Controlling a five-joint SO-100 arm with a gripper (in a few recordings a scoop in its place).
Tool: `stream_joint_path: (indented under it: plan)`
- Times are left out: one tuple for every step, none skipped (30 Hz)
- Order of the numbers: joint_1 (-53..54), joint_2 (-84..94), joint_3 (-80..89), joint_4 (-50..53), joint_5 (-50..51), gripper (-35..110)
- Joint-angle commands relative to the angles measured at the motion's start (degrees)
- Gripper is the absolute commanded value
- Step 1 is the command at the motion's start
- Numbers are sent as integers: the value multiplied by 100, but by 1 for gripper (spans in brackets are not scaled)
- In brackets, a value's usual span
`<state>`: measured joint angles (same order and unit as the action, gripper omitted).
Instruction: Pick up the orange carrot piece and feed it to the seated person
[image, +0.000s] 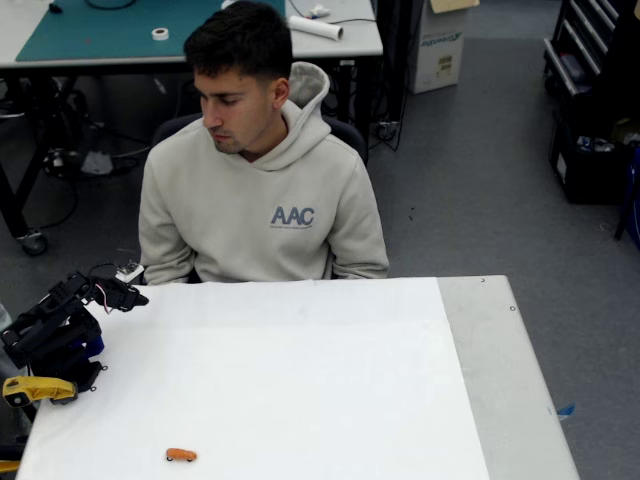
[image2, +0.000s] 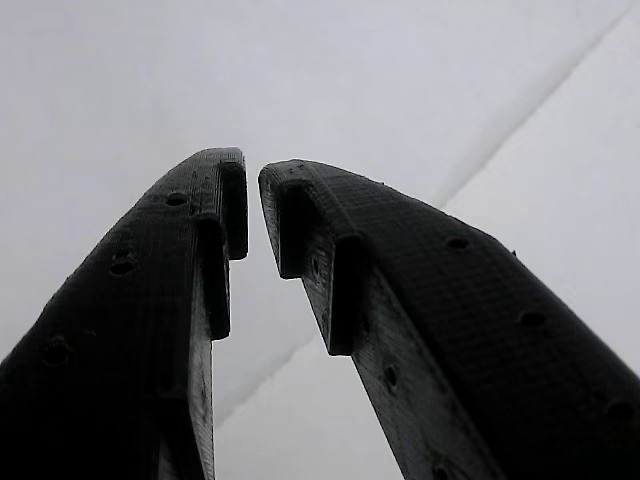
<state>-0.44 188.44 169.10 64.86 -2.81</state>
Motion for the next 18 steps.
stream_joint_path:
  plan:
    - [114,114,-123,-308,-62,-2]
    - [114,114,-123,-308,-62,-2]
    - [114,114,-132,-308,-62,-2]
    - [114,114,-158,-308,-62,-2]
    - [114,114,-220,-308,-62,-2]
    - [114,114,-299,-308,-62,-2]
    - [114,114,-396,-308,-62,-2]
    - [114,114,-527,-308,-62,-2]
    - [114,114,-650,-308,-62,-2]
    - [114,114,-782,-308,-62,-2]
    - [114,114,-844,-308,-62,-2]
    - [114,114,-879,-308,-62,-2]
    - [114,114,-896,-308,-62,-2]
    - [114,114,-861,-308,-53,-2]
    - [114,114,-800,-308,-53,-2]
    - [114,114,-721,-308,-53,-2]
    - [114,114,-624,-308,-53,-2]
    - [114,114,-501,-308,-53,-2]
